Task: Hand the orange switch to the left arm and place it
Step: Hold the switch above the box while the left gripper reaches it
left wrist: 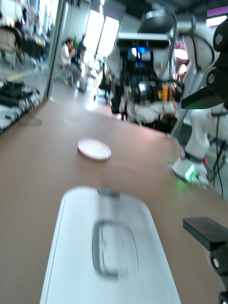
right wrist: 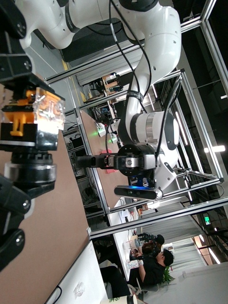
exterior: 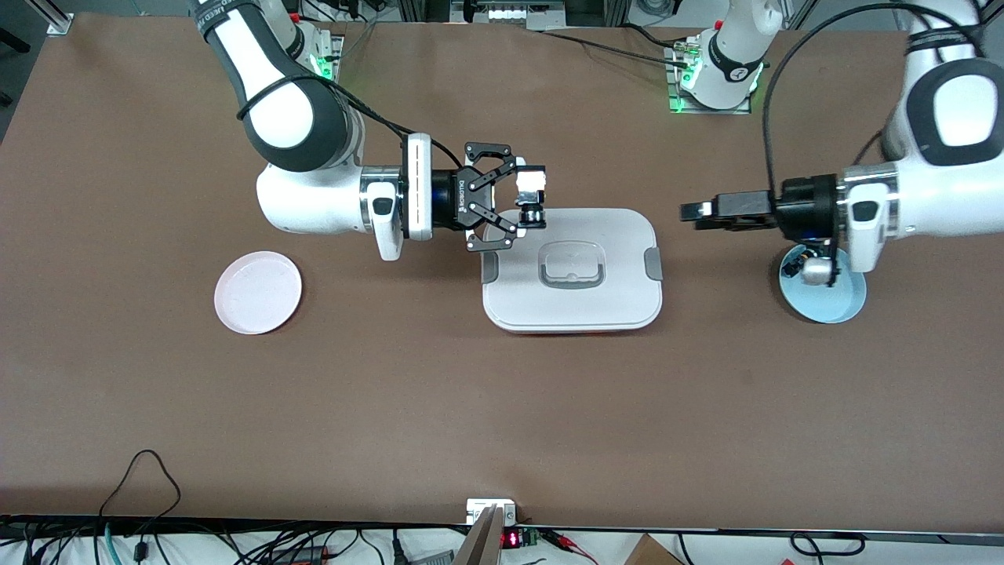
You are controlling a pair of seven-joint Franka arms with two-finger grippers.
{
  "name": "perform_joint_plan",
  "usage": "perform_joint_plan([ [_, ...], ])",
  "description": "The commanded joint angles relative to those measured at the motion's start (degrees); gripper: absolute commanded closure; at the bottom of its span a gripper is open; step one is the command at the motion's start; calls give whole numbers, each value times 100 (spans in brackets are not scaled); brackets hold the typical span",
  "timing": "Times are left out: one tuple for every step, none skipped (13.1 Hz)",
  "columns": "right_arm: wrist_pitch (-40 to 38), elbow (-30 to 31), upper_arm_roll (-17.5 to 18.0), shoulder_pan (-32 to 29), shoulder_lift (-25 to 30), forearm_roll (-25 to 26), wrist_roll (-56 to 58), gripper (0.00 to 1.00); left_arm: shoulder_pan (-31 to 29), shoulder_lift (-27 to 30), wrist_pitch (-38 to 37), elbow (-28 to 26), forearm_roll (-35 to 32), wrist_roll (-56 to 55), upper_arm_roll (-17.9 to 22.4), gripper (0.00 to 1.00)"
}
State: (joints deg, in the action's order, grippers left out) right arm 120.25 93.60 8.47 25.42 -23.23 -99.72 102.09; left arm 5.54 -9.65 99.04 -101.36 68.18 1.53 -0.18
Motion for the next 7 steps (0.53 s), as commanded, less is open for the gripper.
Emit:
perform_joint_plan([
  [96, -167, -38, 112, -111, -136, 66, 68, 140, 7, 832, -138, 729, -30, -420, 0],
  [96, -167, -38, 112, -111, -127, 48, 68, 262, -28, 1149, -182, 1045, -21, -578, 0],
  [96, -158, -38, 121, -111, -127, 48, 68, 342, -72, 1439, -182, 1257, -30, -658, 0],
  [96, -158, -38, 121, -111, -127, 39, 68, 412, -90, 1634, -182, 1354, -30, -729, 0],
  [96, -158, -38, 121, -111, -127, 39, 68, 439, -134, 1757, -182, 1442, -4, -799, 0],
  [96, -158, -38, 112, -111, -118, 39, 68, 457, -160, 1898, -182, 1609, 14, -930, 0],
  [96, -158, -38, 121, -103, -118, 13, 68, 457, -178, 2143, -182, 1706, 14, -1079, 0],
])
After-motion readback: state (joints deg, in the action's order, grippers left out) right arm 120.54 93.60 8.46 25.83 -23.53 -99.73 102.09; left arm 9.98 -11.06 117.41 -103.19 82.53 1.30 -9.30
